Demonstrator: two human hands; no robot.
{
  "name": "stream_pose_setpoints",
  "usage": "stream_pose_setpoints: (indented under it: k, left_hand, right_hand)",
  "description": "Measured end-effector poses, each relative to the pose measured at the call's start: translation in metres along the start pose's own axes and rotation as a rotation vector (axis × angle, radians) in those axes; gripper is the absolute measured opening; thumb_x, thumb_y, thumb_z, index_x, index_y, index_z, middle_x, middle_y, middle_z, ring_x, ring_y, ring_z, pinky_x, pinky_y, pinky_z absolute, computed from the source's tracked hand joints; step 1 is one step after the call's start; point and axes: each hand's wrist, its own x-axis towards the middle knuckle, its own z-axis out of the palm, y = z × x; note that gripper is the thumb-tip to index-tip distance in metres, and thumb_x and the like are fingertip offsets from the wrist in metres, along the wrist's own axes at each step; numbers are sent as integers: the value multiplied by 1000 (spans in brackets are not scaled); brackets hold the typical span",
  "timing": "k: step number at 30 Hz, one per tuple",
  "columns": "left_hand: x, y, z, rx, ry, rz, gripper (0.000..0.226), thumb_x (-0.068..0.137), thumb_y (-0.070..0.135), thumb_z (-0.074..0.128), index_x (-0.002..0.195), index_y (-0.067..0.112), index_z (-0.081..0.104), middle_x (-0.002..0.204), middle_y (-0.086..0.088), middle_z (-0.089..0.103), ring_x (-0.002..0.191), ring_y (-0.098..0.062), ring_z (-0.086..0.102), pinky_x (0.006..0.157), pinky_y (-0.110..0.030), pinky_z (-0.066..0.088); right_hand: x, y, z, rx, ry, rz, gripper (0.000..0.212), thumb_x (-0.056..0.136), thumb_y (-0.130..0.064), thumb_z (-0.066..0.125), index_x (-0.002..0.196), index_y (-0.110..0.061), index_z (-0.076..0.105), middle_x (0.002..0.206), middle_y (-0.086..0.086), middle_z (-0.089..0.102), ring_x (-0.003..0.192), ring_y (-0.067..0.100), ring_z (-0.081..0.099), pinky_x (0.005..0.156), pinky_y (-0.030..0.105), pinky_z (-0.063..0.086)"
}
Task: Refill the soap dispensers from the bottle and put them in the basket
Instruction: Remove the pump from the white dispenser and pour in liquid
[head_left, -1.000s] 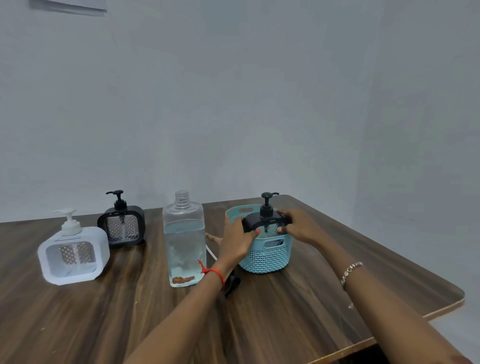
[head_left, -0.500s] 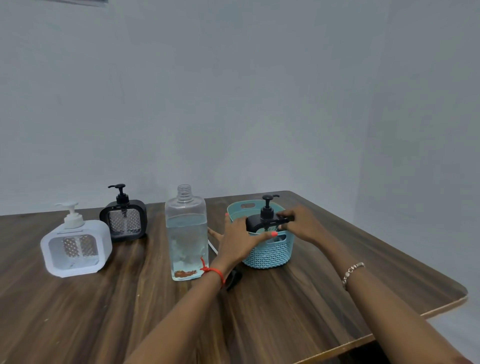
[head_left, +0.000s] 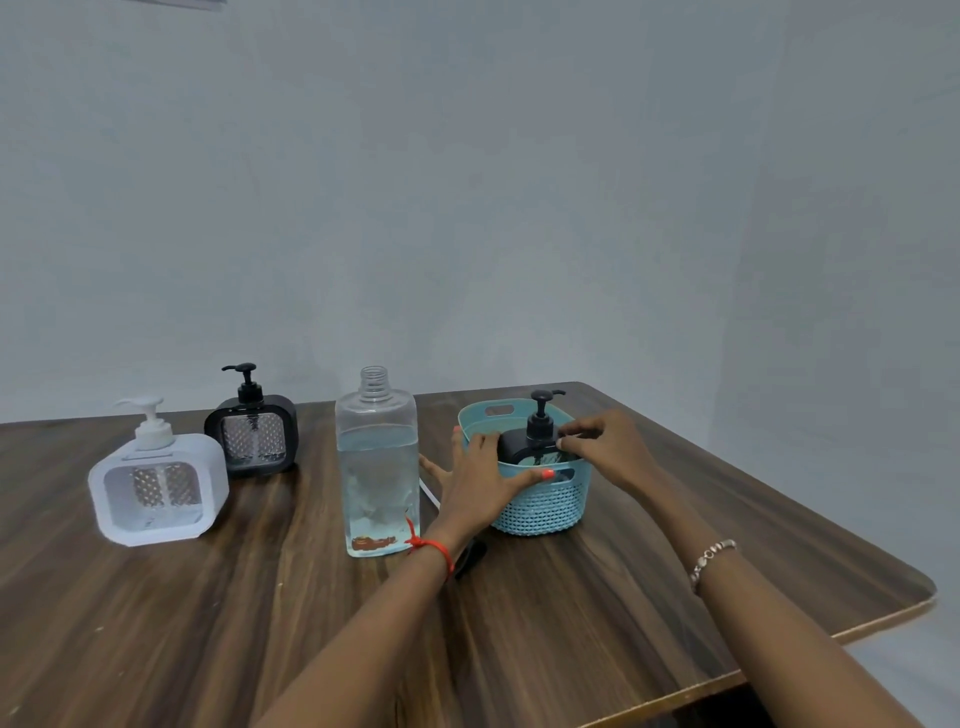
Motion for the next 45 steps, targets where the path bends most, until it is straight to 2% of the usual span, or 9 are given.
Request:
stream_pose_setpoints:
  k: [5, 10, 13, 16, 21, 25, 32, 37, 45]
  left_hand:
    - [-2, 1, -3, 67, 15, 29, 89, 73, 75, 45, 140, 18, 28, 152, 0, 24, 145, -21, -1, 105, -63, -16]
    - [-11, 17, -40, -163, 117, 175, 67, 79, 55, 60, 132, 17, 44, 136, -2, 46, 131, -19, 38, 113, -44, 22]
    - [-25, 28, -84, -300, 281, 276, 49, 81, 40, 66, 120, 14, 56, 121, 0, 60, 111, -8, 53, 93, -14, 36]
    - [-47, 24, -133, -351, 471, 352, 33, 83, 32, 65, 110, 13, 64, 107, 0, 67, 98, -2, 59, 85, -13, 45]
    - [-82, -28, -199, -300, 678, 295, 28, 87, 21, 62, 113, 9, 62, 113, -1, 64, 106, -10, 59, 89, -25, 48]
    - [-99, -87, -228, -276, 709, 61, 45, 86, 21, 63, 128, 10, 49, 130, 1, 49, 120, -12, 45, 97, -8, 31]
    - [-108, -186, -247, -301, 559, -417, 68, 82, 35, 66, 133, 3, 34, 138, -11, 38, 128, -27, 39, 102, -34, 34]
    - [-105, -222, -251, -349, 440, -401, 43, 81, 27, 70, 117, 14, 51, 108, 7, 51, 96, -12, 52, 71, -15, 38]
    - [-92, -244, -252, -460, 296, -292, 28, 84, 15, 66, 92, 39, 55, 99, 8, 63, 93, -13, 60, 87, -32, 48]
  right_hand:
    - [-5, -3, 13, -78, 102, -5, 27, 81, -21, 65, 105, -9, 70, 104, 10, 72, 86, 12, 63, 78, 26, 50]
    - [-18, -55, 23, 48, 425, -25, 19, 83, -20, 57, 84, -11, 73, 85, 7, 73, 68, 8, 62, 64, 28, 51]
    - [-28, -107, 31, 193, 523, -131, 18, 83, -17, 58, 81, -8, 73, 78, 4, 72, 77, 17, 65, 72, 29, 50]
    - [-38, -160, 45, 291, 534, -276, 15, 85, -14, 59, 81, -7, 72, 76, 1, 70, 76, 15, 63, 69, 23, 45]
    - [-50, -221, 101, 324, 388, -454, 16, 86, -16, 58, 83, -6, 70, 80, 3, 71, 74, 16, 63, 64, 28, 47]
    - [-51, -246, 159, 281, 172, -431, 17, 86, -21, 58, 87, -8, 69, 88, 4, 70, 79, 17, 62, 69, 31, 50]
    - [-35, -243, 247, 120, -185, -304, 31, 87, -31, 57, 107, -8, 57, 112, 8, 61, 94, 18, 54, 70, 24, 36]
    - [-15, -248, 286, 97, -352, -233, 36, 83, -22, 62, 109, 1, 53, 109, 17, 60, 101, 30, 56, 79, 35, 45]
    - [-2, -252, 310, 155, -412, -261, 17, 80, -2, 64, 82, -5, 48, 88, 18, 55, 81, 21, 48, 66, 28, 38]
